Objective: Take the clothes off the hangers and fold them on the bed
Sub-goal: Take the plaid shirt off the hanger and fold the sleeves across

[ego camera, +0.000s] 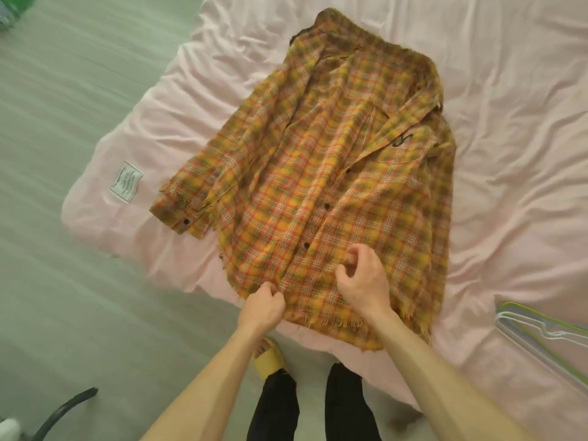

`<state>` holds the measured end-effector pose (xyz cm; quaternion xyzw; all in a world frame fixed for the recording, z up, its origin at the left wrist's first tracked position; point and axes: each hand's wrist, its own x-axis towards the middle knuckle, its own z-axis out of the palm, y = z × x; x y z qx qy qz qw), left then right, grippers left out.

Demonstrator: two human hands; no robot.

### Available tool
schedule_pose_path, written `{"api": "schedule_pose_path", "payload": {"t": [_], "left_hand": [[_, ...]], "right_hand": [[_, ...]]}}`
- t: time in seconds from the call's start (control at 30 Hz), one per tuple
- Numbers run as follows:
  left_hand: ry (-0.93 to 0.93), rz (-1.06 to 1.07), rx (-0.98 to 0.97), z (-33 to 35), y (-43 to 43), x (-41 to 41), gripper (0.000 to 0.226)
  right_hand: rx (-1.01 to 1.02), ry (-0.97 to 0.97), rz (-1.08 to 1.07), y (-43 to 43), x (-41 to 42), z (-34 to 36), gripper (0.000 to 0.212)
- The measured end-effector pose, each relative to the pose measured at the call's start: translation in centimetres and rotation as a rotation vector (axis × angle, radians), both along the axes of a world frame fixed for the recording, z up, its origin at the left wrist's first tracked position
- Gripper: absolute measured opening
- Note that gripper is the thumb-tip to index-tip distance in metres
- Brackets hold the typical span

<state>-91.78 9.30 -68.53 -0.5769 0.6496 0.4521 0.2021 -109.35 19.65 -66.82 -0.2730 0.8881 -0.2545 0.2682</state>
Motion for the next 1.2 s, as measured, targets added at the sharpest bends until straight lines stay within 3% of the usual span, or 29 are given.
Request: {"api": "schedule_pose_path", "payload": {"t": [0.13,0.27,0.43,0.63,0.73,0.83,0.97,1.1,1.2], "left_hand": [[0.096,-0.134,-0.017,0.5,-0.4,-0.3,0.022],[0.238,-0.106,-0.039,0.5,-0.4,-1.2,0.037],[0.286,0.039,-0.078,0.5,-1.2,-0.7,0.038],[0.251,-0.003,-0.129,-0.4,-1.5,0.0,0.044],[0.241,-0.017,-0.167,-0.9,-1.1,0.0,0.042],[0.27,0.001,-0.211,-0.9,-0.3,0.5,0.04],[0.288,0.056,-0.258,-0.6,1.1,1.7,0.037],[0.13,-0.043,-0.201,-1.5,0.8,2.8,0.032],[0.063,-0.082,-0.166,-2.1,0.0,2.2,0.039]], "right_hand": [[0.126,0.249,-0.041,7.2,2.2,-2.1,0.051],[0.312,0.192,-0.267,10.9,2.7,-3.0,0.059],[0.235,0.13,-0.478,11.6,2.3,-2.9,0.058],[0.247,0.205,-0.354,13.4,1.0,-3.8,0.033],[0.247,0.192,-0.452,14.1,0.6,-4.0,0.014],[0.17,0.259,-0.487,14.8,1.0,-3.8,0.011],[0.055,0.381,-0.336,17.3,3.1,-3.9,0.01],[0.254,0.222,-0.262,19.1,3.9,-5.0,0.013],[0.26,0.185,-0.294,18.4,3.1,-4.4,0.022]]}}
